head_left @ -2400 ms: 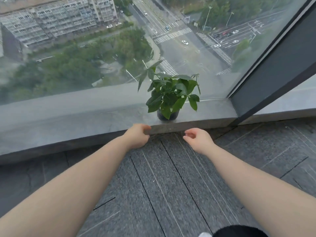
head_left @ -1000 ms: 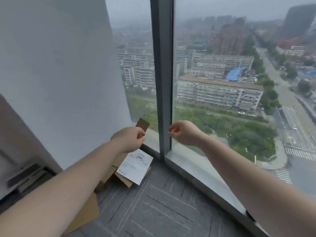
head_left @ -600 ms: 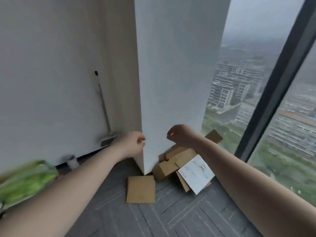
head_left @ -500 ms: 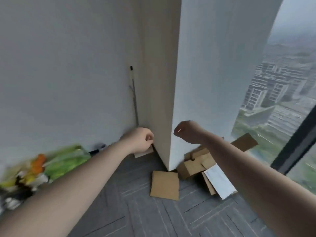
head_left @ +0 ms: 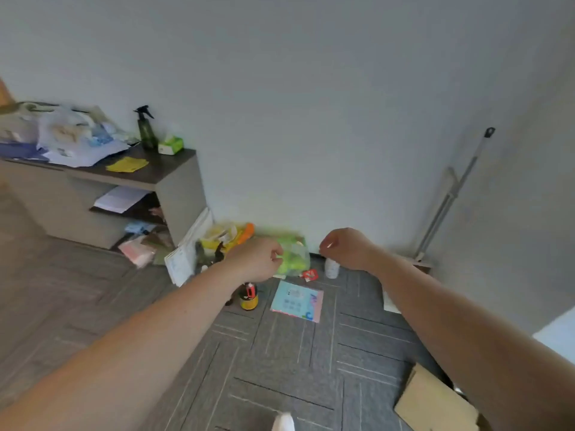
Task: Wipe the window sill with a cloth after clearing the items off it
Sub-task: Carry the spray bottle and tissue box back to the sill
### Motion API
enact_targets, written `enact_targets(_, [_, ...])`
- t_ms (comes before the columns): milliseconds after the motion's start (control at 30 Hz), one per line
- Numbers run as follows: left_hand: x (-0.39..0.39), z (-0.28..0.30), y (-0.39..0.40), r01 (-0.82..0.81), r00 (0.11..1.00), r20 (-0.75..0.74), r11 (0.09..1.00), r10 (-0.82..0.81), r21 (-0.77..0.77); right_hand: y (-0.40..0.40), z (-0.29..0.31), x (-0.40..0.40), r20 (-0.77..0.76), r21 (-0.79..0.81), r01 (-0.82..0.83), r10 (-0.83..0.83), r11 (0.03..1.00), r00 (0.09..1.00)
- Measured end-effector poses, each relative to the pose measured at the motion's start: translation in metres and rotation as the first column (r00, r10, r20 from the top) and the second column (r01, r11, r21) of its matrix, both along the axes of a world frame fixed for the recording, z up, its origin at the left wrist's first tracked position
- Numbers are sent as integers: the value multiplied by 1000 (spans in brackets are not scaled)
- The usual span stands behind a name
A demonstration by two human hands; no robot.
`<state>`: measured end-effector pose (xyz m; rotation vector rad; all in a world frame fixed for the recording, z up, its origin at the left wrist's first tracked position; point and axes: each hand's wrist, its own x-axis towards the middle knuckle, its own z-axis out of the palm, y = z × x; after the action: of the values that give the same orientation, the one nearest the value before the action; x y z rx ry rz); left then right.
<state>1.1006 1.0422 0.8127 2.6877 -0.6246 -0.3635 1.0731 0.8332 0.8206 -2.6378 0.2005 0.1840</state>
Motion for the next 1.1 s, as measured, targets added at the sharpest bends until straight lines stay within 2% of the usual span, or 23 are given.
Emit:
enact_targets(200, [134, -22, 92, -250, 968, -8, 967, 251, 50, 86, -45, 185, -19, 45, -233, 234, 971, 972])
enact_targets(333, [212, -24, 144, -346, 935, -42, 931, 352, 118, 138, -56, 281, -64, 64, -333, 337, 941, 939])
enact_targets(533, [297, -22, 225, -498, 862, -70, 864, 502, 68, 218, -56, 396, -94, 80, -371, 378, 925, 921])
enact_targets(733, [394, -28, 303, -475, 869, -100, 874, 484, 103, 298, -64, 496, -84, 80, -400, 406, 913, 910])
enact_targets(1100, [622, -49, 433, -390, 916, -73, 919, 394, 64, 396, -61, 674, -86, 105, -172, 182, 979, 980])
